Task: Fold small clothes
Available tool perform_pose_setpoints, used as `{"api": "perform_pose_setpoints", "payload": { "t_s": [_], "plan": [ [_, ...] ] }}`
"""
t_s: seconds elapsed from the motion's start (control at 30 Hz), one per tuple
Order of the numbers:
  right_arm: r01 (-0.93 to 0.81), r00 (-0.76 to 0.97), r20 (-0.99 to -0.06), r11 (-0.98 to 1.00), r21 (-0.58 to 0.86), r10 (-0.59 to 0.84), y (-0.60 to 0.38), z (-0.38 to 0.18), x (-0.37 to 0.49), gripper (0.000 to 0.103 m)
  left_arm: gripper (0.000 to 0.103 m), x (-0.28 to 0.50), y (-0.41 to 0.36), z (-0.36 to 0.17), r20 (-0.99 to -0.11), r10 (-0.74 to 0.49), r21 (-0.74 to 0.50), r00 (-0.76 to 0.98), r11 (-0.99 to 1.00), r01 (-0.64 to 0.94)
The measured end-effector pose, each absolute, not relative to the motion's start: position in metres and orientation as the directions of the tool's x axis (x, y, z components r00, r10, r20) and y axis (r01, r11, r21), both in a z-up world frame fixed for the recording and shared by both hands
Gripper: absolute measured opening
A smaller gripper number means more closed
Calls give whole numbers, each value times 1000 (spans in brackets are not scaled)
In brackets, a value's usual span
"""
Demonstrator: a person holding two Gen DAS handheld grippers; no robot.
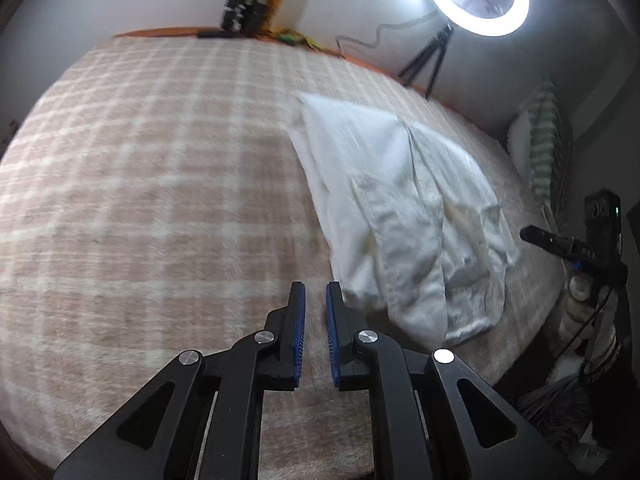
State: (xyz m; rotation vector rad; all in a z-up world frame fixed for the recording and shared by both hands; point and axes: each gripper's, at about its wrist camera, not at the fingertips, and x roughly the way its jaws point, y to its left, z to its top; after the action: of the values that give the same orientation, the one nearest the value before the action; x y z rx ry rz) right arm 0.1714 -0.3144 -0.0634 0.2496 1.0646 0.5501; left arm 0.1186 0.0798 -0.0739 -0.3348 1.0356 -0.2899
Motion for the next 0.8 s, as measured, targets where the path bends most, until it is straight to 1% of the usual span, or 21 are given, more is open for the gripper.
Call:
{"api": "perform_pose_setpoints", "payload": {
  "t_s": [0.1, 0.2, 0.27, 0.33, 0.43, 0.57, 0.73, 0.8],
  "plan": [
    [-330, 439, -724, 845, 421, 532, -307, -48, 186, 25, 9, 133, 76, -54, -755, -375, -391, 539, 916, 89],
    [-385, 472, -703, 841, 379, 533, -277, -31, 202, 25, 10, 158, 58, -35, -722, -394, -393, 568, 910, 133],
    [-433, 479, -703, 838, 331, 525, -252, -25, 209, 25, 18, 175, 42, -31, -722, -402, -375, 564, 911, 170],
    [-470, 463, -729, 838, 279, 503, -223, -28, 222, 25, 19, 195, 27, -29, -722, -395, -353, 568, 916, 189],
    [-490, 428, -763, 834, 253, 483, -191, -41, 240, 25, 19, 222, 12, -37, -737, -377, -322, 561, 925, 200],
    [-513, 394, -790, 826, 235, 469, -168, -59, 253, 25, 19, 244, 7, -61, -766, -349, -292, 539, 937, 191],
    [-516, 351, -839, 834, 197, 415, -161, -88, 263, 24, 19, 247, 15, -93, -803, -326, -272, 499, 945, 181],
    [-511, 333, -856, 838, 189, 396, -162, -98, 265, 20, 19, 243, 13, -96, -798, -323, -252, 508, 946, 205]
  ]
}}
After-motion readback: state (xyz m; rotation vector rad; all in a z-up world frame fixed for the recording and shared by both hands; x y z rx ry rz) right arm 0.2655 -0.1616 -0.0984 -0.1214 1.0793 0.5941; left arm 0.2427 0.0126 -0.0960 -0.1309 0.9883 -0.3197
